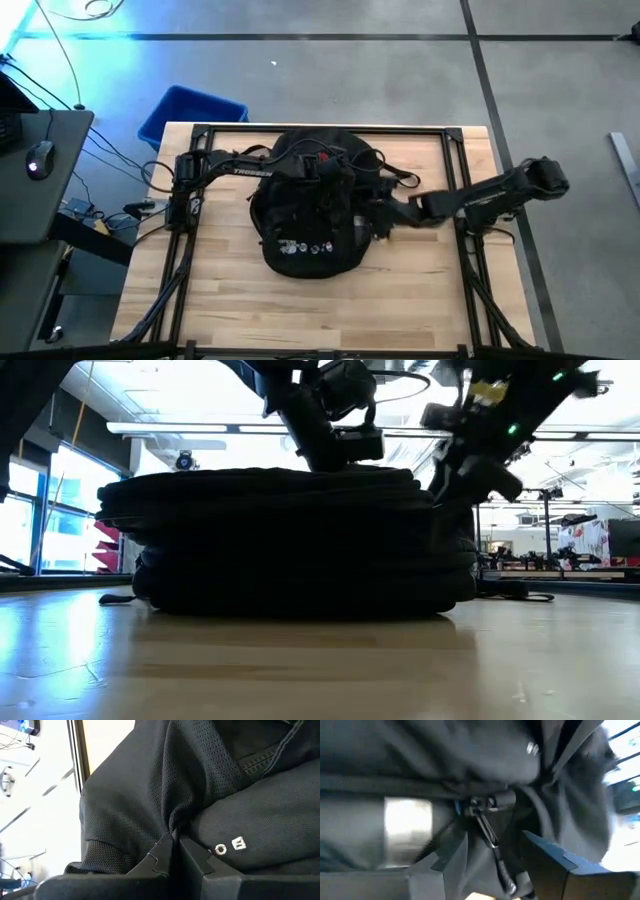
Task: Unpack backpack
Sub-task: Close the black backpack
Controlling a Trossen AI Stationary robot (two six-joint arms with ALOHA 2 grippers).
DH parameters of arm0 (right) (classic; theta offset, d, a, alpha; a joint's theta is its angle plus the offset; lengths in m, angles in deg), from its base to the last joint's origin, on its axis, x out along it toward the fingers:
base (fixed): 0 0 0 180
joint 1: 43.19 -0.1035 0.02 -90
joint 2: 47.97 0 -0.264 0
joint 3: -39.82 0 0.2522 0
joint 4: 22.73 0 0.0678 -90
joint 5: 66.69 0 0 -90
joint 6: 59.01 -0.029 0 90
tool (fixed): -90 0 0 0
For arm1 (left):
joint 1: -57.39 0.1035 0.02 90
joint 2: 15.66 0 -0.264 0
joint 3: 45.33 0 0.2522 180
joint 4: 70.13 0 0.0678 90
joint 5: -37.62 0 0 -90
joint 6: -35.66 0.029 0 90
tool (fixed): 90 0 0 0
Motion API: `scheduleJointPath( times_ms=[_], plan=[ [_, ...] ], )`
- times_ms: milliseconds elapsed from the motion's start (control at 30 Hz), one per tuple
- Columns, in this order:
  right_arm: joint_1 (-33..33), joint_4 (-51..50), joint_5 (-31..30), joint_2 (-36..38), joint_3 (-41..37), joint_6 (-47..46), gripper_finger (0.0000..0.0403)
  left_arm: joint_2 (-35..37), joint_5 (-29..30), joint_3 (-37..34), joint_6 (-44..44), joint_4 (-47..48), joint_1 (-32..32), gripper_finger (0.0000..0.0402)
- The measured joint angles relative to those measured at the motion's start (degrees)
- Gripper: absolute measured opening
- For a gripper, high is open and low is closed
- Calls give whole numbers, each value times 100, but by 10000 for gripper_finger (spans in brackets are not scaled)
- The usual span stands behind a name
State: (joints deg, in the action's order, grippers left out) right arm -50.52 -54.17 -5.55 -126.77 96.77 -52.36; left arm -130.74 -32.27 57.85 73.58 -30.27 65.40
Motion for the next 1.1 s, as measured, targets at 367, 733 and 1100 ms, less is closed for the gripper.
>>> scheduleJointPath(
  times_ms=[367,733,1100],
  plan=[
    [730,449,1024,-420,3,333,73,7,155,2,-46,-16,-15,0],
    [-132,-25,541,-467,133,-606,2,60,1179,-551,-582,-445,635,0],
    [-1903,10,459,-579,366,-2074,1,41,1891,-1038,-1335,-1014,1299,0]
  ],
)
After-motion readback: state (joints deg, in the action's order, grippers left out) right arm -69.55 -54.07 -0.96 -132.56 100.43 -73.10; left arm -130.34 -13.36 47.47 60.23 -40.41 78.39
